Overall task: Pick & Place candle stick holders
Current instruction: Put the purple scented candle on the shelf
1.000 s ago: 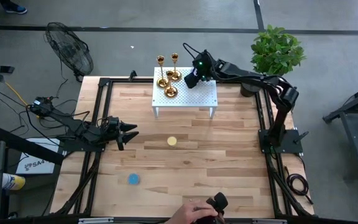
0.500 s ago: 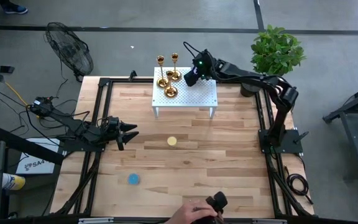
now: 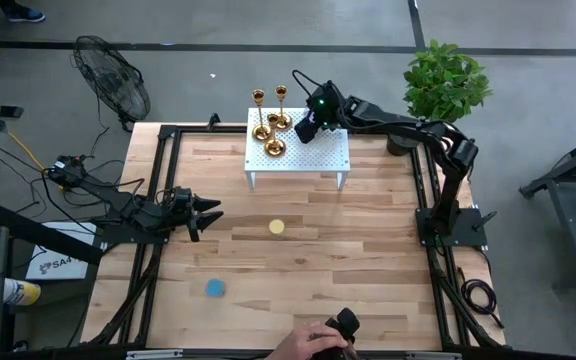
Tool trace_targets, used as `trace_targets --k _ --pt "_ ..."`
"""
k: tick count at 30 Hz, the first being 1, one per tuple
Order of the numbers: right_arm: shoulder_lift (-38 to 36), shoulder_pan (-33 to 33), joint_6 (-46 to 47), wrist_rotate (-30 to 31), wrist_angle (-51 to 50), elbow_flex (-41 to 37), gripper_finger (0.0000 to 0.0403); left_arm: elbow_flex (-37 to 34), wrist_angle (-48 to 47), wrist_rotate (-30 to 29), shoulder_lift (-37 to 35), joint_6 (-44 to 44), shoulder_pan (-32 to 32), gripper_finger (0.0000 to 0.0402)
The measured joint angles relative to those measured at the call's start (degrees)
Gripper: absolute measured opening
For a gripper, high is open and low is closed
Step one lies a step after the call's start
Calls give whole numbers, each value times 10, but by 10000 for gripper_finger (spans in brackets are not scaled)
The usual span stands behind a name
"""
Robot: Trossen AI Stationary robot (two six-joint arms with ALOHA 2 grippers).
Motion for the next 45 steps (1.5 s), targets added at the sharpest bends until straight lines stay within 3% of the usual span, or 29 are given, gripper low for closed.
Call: trace_targets --k 12,33,45 --pt "0 -1 -54 -56 -8 0 234 0 0 0 0 0 0 225" --pt "0 -2 -90 -97 -7 0 256 0 0 0 0 0 0 225" --pt "-39 -3 -90 -65 -17 0 282 0 0 0 0 0 0 225"
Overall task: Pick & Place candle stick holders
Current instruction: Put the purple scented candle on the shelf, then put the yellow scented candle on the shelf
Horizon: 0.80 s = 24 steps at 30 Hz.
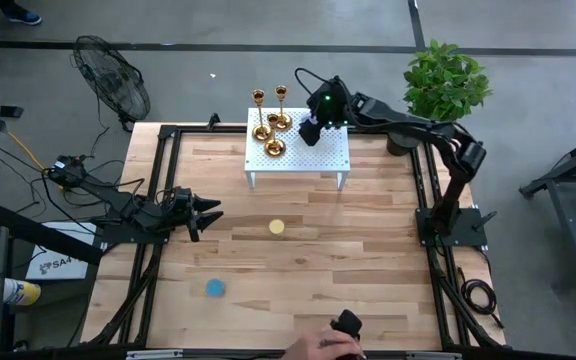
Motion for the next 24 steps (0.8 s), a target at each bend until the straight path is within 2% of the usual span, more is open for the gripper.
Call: trace_targets --k 11,24 --pt "-79 18 0 0 -84 0 282 0 0 0 0 0 0 225" --pt "-125 94 -10 -43 -203 0 282 0 0 0 0 0 0 225"
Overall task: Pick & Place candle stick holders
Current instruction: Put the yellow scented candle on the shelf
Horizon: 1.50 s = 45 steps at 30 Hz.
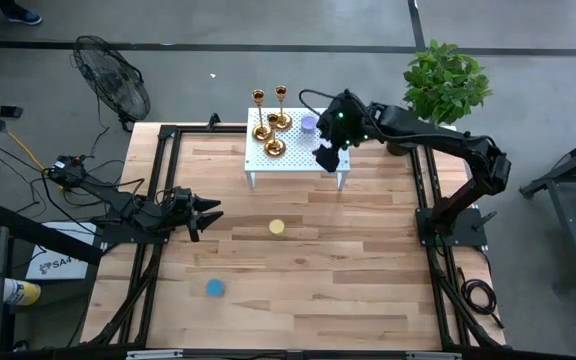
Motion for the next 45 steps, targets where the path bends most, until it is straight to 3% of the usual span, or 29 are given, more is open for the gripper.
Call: trace_targets --k 14,25,31,36,45 --pt "-7 172 -36 0 -28 -12 282 0 0 0 0 0 0 225" --pt "-6 278 8 2 205 -186 282 0 0 0 0 0 0 225" --pt "-6 296 28 81 302 -263 282 0 0 0 0 0 0 225" --pt "4 308 56 150 342 -291 282 0 0 0 0 0 0 225" --pt "81 334 117 176 423 -293 282 0 0 0 0 0 0 225"
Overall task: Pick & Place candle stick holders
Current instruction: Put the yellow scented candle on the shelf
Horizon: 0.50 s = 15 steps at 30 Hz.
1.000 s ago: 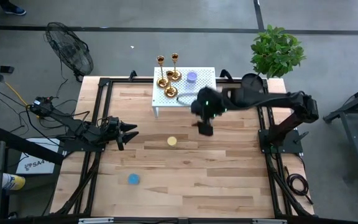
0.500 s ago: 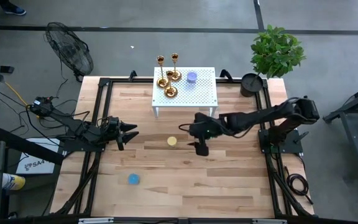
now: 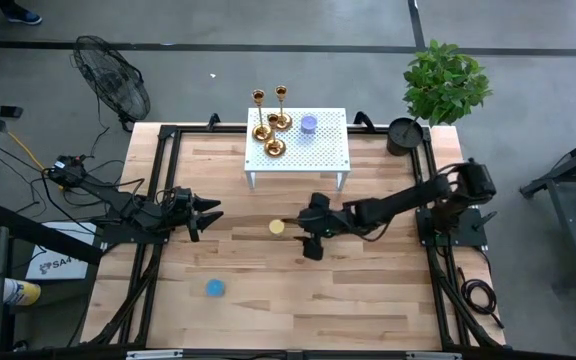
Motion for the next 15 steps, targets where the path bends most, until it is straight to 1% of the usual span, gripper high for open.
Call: trace_targets --k 4,11,15 --pt "32 1 39 2 15 19 282 0 0 0 0 0 0 225" --pt "81 -16 66 60 1 90 282 0 0 0 0 0 0 225" --pt "101 -30 120 51 -31 124 282 0 0 0 0 0 0 225"
